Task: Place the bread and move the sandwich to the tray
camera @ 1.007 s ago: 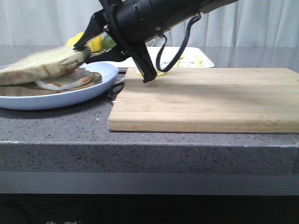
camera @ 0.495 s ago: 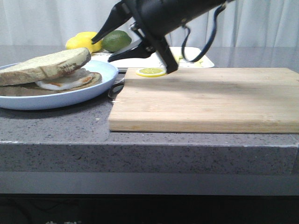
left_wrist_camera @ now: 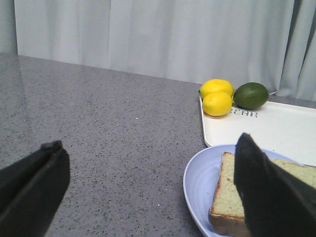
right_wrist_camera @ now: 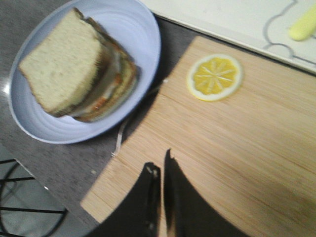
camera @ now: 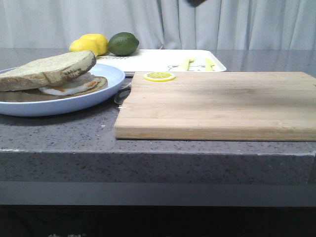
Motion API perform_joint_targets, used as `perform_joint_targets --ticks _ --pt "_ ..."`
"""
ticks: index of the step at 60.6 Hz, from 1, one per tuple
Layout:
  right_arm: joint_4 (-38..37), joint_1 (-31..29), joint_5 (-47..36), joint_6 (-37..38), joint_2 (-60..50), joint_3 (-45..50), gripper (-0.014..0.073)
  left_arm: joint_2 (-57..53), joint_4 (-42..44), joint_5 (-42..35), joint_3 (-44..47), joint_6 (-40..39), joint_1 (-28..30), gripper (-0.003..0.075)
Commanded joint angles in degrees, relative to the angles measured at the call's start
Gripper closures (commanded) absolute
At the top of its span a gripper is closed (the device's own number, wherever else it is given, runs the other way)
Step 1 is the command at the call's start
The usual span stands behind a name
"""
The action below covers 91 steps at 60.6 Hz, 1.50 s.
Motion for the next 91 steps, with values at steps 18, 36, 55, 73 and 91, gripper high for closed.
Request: perform_joint_targets --ticks 18,36,55,73,91 --pt "-8.6 -15.8 0.1 2.5 -14.5 8.9 0.0667 0.7 0.0 -5.2 -2.2 -0.1 -0.3 0.0062" --pt "-13.1 -16.5 -23.4 2.0 -35.2 36.4 0.0667 0.7 0.0 -5.2 -2.2 -0.1 -0.3 0.0062" --pt "-12.8 -16.5 -30.0 2.0 -59.0 52.6 0.0668 0.7 0.0 -5.2 -2.2 -0.1 -0.3 0.0062" --pt "-12.8 -16.5 -32.4 2.0 -63.0 54.2 0.0668 0.7 -2.1 -4.7 -2.2 -0.1 -0.3 0.0062" --pt "-12.8 -16.5 -33.1 2.0 -63.0 54.2 0.0668 14.2 -2.6 9.5 -12.7 0.4 -0.3 0.0062"
